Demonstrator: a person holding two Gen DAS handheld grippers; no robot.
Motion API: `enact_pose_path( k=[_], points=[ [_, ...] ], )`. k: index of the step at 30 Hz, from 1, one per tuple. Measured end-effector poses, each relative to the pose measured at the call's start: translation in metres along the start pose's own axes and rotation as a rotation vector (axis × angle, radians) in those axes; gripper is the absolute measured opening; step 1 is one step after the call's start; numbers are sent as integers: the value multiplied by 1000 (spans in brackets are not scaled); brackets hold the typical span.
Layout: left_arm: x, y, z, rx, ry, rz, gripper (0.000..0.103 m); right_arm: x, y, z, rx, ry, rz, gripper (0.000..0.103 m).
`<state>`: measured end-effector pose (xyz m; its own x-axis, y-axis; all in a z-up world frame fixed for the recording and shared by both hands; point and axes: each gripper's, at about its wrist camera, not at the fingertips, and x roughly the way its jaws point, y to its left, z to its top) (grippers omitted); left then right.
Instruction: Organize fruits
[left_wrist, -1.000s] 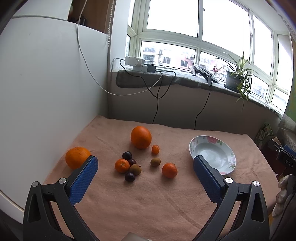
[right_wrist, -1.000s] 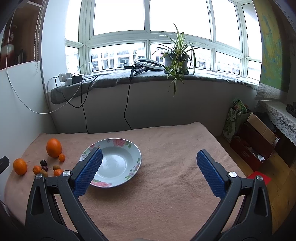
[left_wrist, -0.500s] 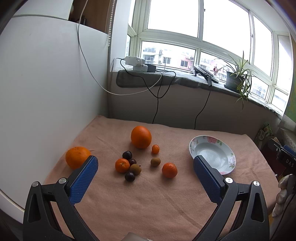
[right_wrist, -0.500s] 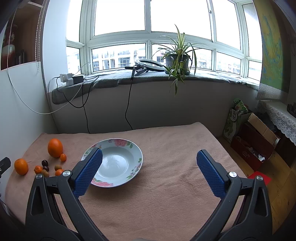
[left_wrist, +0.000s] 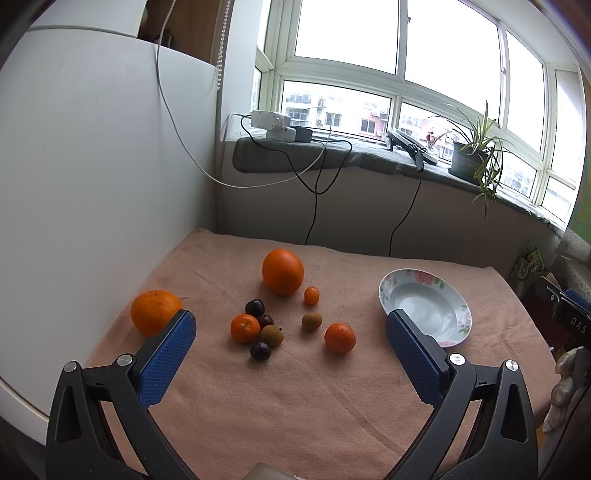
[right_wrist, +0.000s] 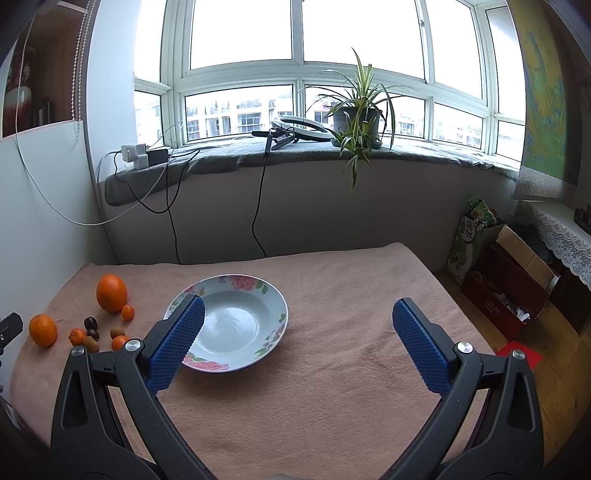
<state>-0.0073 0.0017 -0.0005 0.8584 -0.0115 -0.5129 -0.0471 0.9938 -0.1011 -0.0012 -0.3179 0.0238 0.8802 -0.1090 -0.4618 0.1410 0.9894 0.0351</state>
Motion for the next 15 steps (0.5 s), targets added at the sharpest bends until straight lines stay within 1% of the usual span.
enact_pose_path(
  k=[15],
  points=[
    [0, 1, -1, -2, 3, 0, 102, 3, 8, -1, -7, 5, 3, 103]
  ],
)
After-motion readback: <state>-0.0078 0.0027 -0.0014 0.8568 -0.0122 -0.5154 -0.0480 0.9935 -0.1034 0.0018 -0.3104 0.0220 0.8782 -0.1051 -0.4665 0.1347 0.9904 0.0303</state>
